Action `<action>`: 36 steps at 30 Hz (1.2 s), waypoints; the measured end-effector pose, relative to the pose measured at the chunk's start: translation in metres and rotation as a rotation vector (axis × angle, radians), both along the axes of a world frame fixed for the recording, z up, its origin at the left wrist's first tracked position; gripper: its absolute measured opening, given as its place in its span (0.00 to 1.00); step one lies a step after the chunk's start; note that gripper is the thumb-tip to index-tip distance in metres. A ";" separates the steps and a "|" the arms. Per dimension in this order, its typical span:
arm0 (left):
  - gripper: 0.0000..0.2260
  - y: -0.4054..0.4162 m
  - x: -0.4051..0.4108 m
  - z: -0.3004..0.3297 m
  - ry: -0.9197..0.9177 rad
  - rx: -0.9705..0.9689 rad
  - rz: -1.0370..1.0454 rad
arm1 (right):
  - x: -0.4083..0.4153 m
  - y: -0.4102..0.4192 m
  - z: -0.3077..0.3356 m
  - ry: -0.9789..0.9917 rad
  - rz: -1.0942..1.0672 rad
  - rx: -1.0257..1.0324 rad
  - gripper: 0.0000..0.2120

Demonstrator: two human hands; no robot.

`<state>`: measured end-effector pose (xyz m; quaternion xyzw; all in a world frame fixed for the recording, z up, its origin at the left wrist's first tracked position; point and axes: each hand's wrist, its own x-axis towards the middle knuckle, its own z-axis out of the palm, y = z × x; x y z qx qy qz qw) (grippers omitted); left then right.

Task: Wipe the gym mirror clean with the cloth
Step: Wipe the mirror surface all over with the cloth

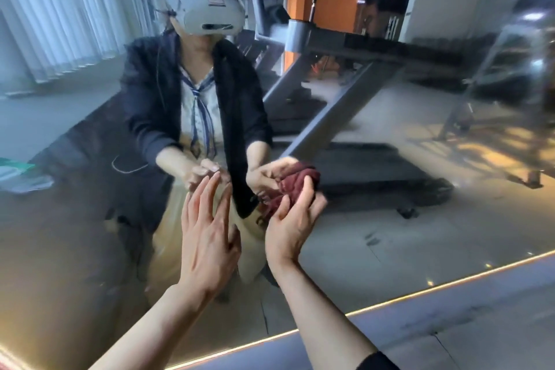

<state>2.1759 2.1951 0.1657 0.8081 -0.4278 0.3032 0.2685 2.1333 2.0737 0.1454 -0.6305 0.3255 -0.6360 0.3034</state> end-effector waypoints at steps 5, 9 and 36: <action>0.30 0.012 0.013 0.026 -0.066 -0.030 0.020 | 0.000 -0.046 0.066 -0.221 -0.151 -0.064 0.23; 0.26 0.027 0.026 0.047 -0.119 -0.144 0.043 | 0.021 -0.035 0.116 -0.243 -0.138 -0.191 0.19; 0.29 0.084 0.073 0.107 -0.203 -0.405 0.116 | 0.064 -0.002 0.206 -0.217 -0.263 -0.562 0.16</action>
